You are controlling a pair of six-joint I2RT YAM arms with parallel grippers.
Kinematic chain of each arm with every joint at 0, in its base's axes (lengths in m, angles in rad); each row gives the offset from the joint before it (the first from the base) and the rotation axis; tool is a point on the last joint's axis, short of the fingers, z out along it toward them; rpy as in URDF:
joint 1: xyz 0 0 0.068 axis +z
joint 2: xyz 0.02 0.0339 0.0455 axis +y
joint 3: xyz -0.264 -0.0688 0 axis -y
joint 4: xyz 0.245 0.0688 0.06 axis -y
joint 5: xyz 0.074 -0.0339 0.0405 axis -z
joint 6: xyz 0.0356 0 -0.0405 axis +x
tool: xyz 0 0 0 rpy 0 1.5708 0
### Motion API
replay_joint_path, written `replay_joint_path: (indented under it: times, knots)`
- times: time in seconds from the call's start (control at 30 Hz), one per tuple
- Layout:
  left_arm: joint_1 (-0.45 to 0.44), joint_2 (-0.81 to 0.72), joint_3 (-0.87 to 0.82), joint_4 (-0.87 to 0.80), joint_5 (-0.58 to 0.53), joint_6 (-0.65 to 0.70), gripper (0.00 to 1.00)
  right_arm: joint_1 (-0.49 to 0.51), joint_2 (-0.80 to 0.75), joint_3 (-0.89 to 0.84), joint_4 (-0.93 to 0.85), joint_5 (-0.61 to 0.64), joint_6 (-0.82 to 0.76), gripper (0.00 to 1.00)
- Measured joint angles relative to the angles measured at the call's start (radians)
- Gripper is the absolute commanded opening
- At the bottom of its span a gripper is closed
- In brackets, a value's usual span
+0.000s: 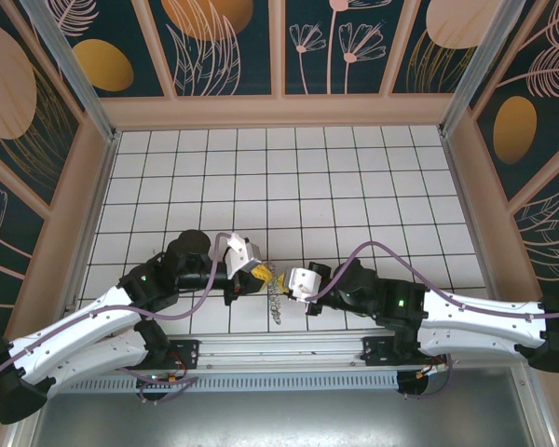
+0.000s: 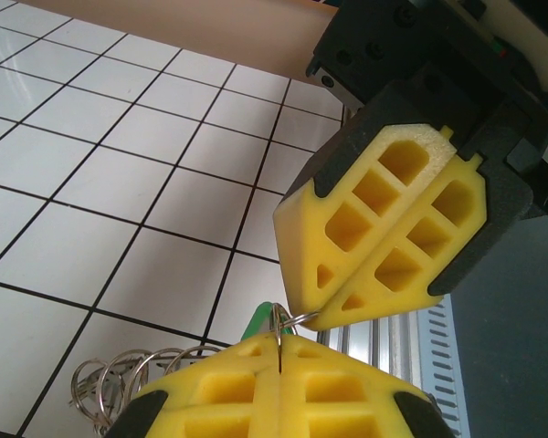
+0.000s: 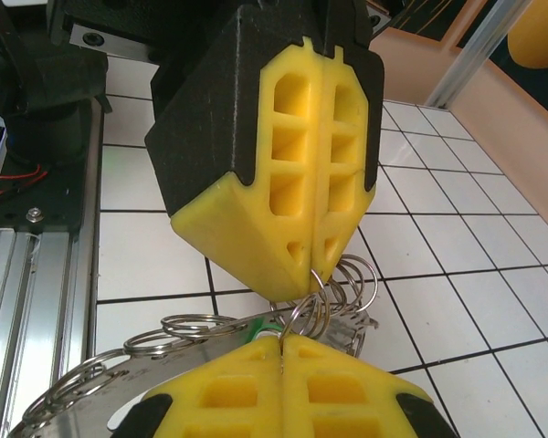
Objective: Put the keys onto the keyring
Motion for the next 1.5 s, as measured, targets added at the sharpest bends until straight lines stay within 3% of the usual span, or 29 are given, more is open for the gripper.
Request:
replay_joint_path:
  times: [1.5]
  knots:
    - [0.000, -0.018, 0.000, 0.017, -0.004, 0.000, 0.00, 0.015, -0.012, -0.003, -0.014, 0.086, 0.021, 0.00]
